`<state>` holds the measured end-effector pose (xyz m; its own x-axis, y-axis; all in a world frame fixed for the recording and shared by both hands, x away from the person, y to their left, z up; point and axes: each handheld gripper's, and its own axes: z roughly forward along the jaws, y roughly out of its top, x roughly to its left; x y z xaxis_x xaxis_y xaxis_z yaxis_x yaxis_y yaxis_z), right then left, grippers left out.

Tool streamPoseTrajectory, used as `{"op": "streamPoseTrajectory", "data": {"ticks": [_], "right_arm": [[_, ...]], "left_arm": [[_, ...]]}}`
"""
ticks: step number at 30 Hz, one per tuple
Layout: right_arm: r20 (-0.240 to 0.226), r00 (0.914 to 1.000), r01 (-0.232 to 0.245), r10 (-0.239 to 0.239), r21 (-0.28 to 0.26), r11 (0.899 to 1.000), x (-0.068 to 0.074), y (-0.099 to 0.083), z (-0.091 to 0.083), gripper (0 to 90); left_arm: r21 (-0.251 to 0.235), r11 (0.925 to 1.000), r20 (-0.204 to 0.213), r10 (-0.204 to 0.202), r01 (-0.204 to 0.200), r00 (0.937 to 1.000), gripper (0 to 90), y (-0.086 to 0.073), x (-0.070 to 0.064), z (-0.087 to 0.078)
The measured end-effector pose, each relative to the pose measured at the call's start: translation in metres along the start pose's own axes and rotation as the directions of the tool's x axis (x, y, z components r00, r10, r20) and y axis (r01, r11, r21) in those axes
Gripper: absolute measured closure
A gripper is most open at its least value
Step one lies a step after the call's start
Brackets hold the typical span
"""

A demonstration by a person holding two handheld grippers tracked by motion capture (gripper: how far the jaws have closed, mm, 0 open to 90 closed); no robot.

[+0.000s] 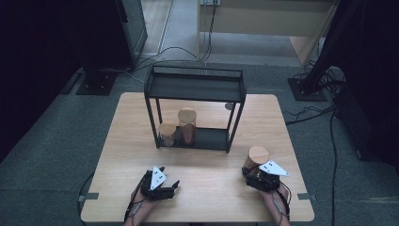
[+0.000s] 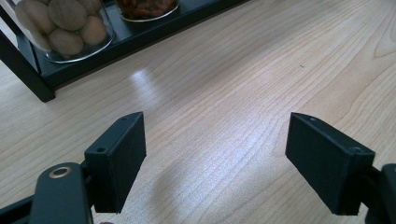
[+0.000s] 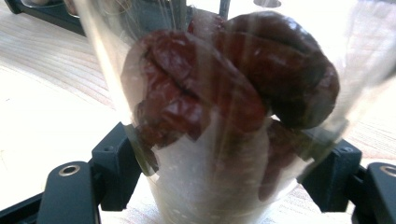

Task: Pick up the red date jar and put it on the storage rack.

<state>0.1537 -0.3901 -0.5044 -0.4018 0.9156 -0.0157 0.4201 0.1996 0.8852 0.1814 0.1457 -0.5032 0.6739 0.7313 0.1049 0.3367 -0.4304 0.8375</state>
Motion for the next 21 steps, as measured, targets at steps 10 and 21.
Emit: {"op": "streamPoseTrajectory", "data": {"ticks": [10,21], "right_arm": [[0.01,0.9999,-0.005,0.005,-0.001,1.0,0.002,0.0003,0.0001,24.7],[0.004,1.0,0.009,-0.009,0.004,1.0,0.0054,0.0039,-0.0008,24.8]], "left_arm": [[-0.001,1.0,0.0,-0.002,0.002,1.0,20.1,-0.0002,0.0002,0.0],[-0.001,1.0,0.0,-0.002,0.002,1.0,20.2,-0.0002,0.0003,0.0]]}}
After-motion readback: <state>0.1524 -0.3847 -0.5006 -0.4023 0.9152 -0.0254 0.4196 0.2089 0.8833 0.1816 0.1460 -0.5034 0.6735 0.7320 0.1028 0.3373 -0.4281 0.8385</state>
